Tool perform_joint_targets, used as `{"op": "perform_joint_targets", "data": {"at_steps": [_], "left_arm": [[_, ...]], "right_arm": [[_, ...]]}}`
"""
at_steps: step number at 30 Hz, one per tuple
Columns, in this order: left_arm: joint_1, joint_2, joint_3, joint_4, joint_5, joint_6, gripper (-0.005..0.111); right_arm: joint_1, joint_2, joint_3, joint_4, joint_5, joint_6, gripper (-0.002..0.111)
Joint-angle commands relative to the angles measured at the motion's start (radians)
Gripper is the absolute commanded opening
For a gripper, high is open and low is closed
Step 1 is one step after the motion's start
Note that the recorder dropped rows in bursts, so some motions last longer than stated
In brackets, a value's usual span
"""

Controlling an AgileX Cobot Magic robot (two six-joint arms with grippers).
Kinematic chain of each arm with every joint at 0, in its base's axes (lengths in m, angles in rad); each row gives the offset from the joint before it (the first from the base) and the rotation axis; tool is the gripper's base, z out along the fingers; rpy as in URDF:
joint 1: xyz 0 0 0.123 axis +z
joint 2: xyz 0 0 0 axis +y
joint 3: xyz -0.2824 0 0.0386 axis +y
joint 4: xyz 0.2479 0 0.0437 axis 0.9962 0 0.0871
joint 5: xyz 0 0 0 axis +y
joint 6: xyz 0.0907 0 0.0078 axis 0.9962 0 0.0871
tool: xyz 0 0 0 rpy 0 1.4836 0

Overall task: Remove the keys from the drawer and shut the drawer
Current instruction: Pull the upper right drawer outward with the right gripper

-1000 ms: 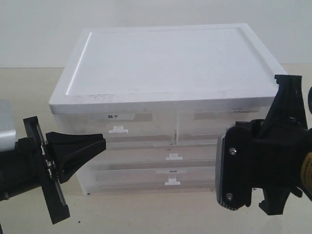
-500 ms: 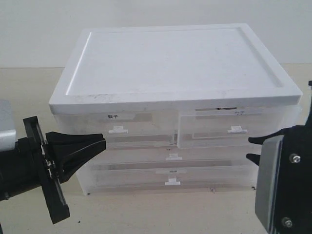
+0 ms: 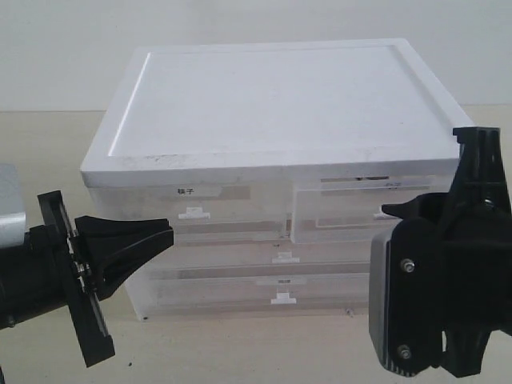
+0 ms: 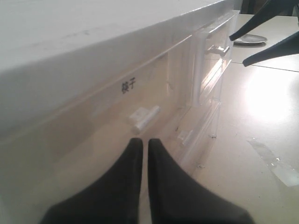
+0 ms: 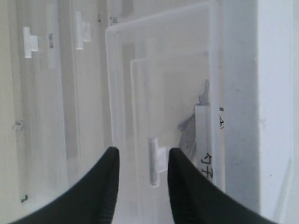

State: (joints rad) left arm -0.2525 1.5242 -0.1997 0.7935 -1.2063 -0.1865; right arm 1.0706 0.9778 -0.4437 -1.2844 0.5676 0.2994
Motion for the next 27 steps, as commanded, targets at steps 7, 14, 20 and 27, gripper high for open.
{"op": "perform_joint_targets", "data": {"at_steps": [7,14,20,27], "left_arm": [[-0.004,0.003,-0.004,0.011,-0.015,-0.006,0.005],[-0.004,0.003,-0.004,0.011,-0.015,-0.006,0.005],[-0.004,0.003,-0.004,0.011,-0.015,-0.006,0.005],[-0.004,0.003,-0.004,0.011,-0.015,-0.006,0.005]], "right_arm": [[-0.004,0.095,0.002,-0.076,0.033,0.06,0.031],[-0.004,0.11,0.002,-0.08,0.048,0.06,0.031],[-0.004,0.11,0.002,-0.08,0.067,0.062,0.011],[-0.004,0.11,0.002,-0.053,0.135,0.085,0.0]]}}
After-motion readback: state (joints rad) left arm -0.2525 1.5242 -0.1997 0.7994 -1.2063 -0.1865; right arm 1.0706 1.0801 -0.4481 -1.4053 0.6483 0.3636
